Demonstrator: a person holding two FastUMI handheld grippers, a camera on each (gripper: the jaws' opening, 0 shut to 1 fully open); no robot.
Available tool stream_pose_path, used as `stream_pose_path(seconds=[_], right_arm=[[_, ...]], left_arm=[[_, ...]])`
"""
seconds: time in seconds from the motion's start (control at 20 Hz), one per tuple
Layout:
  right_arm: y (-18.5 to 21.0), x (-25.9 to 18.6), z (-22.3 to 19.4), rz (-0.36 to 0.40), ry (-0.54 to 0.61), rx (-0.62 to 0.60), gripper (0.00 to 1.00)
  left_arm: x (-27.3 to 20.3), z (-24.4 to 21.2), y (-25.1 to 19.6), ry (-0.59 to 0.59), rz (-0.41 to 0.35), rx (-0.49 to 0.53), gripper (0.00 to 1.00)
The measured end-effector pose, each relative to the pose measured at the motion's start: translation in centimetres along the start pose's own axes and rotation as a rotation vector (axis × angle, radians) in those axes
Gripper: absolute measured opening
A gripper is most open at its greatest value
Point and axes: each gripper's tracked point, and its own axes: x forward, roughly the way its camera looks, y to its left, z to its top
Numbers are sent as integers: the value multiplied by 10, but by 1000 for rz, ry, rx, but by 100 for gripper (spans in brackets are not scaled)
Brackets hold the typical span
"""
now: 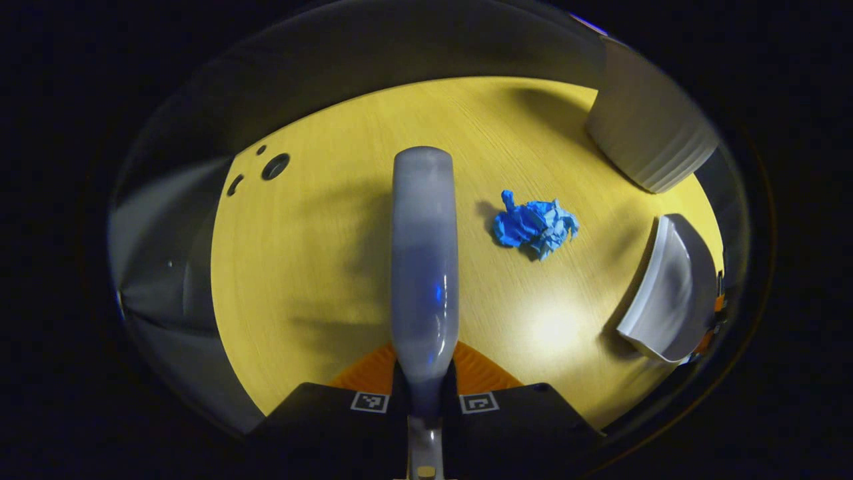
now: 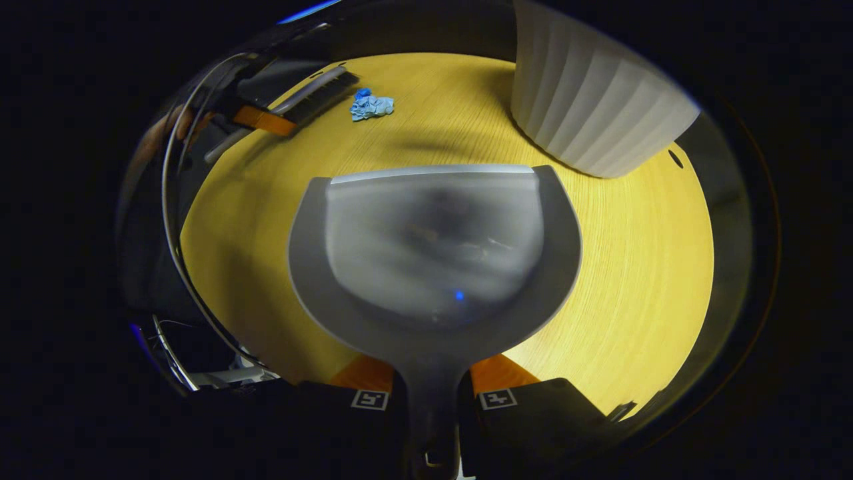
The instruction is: Pick up the small broom and dustpan from the desktop, sweep the trash into the dustpan with the broom, and then empty the trash into the garbage bin.
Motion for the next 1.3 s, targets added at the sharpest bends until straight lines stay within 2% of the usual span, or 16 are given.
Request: stream_pose_path(seconds=[0.1, 0.15, 0.2, 0.3, 0.45, 0.55, 0.7, 0.75, 1.1, 1.15, 1.3], right_arm=[[-1, -1, 0, 10, -4, -9, 34], [-1, 0, 1, 17, -4, -15, 34], [-1, 0, 0, 24, -2, -24, 34], [-3, 3, 1, 32, 4, -50, 34], [-8, 8, 4, 36, 16, -92, 34], [-9, 7, 5, 36, 14, -112, 34], [-17, 9, 6, 30, 14, -152, 34], [-17, 11, 5, 35, 17, -151, 34], [-23, 11, 2, 48, -4, -193, 34], [-25, 11, 0, 50, -6, -199, 34], [-30, 13, -1, 55, -27, -206, 34]], left_arm=[[12, 10, -2, 28, 10, 80, 24], [17, 13, -4, 43, 11, 118, 27], [16, 23, -6, 38, 15, 162, 24], [14, 32, -10, 56, 14, 252, 24], [6, 41, -30, 71, -28, 374, 24], [-4, 40, -48, 78, -67, 426, 27], [-16, 38, -68, 92, -91, 476, 24], [-10, 37, -59, 99, -111, 482, 24], [-14, 15, -92, 130, -285, 472, 24], [-18, 14, -96, 131, -297, 491, 21], [-22, 7, -116, 131, -355, 480, 24]])
